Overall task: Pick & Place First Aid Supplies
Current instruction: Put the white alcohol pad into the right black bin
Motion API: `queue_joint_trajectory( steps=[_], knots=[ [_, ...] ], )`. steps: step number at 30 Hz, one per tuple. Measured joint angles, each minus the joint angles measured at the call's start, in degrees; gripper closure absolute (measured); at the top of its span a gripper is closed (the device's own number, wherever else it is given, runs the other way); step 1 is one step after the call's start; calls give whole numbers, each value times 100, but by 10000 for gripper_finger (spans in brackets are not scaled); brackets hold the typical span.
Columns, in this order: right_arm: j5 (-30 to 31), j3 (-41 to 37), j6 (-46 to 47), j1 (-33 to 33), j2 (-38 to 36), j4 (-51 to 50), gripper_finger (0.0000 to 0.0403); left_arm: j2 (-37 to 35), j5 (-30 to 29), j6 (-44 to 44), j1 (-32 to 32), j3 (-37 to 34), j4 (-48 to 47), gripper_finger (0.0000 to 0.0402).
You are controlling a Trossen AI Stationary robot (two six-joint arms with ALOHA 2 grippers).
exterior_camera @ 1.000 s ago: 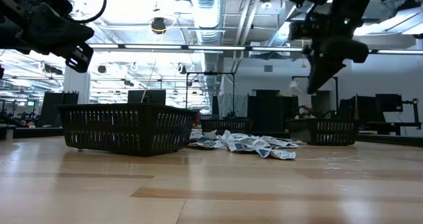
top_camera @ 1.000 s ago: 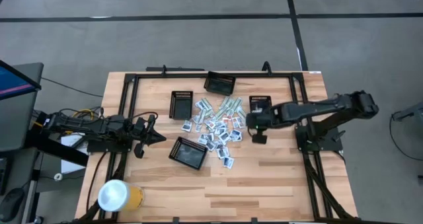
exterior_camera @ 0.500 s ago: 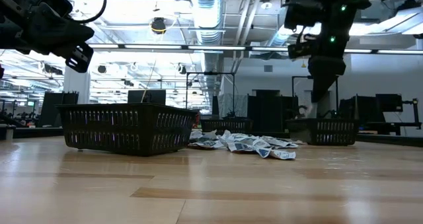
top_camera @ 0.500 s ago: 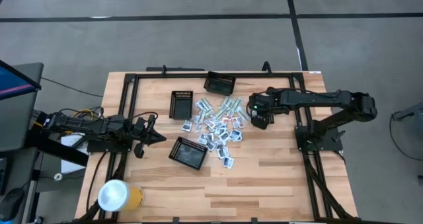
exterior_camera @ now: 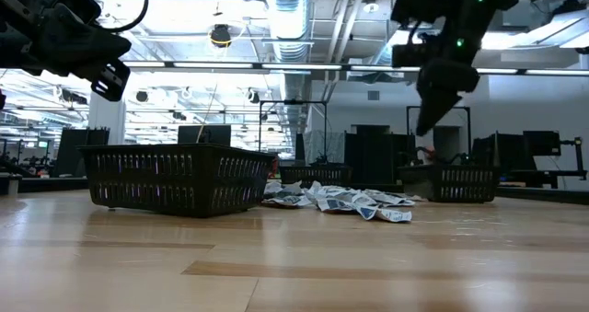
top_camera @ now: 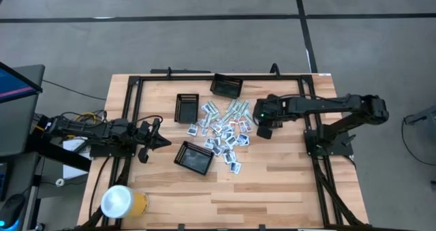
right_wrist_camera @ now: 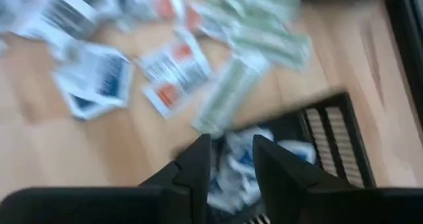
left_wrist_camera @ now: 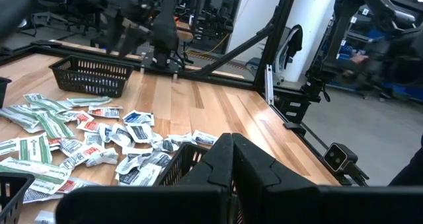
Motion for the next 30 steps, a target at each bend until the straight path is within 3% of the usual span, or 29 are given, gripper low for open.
queue_joint_trajectory(
  steps=[8, 19, 30],
  knots=[
    [-53, -1, -62, 650, 0, 1378, 305, 1, 0, -1, -2, 0, 0, 394],
    [-1286, 0, -62, 1021, 0, 2237, 305, 0, 0, 1, 0, 0, 0, 394],
    [-1357, -1, -62, 1730, 1057, 2858, 305, 2, 0, 1, -2, 0, 0, 394]
  ],
)
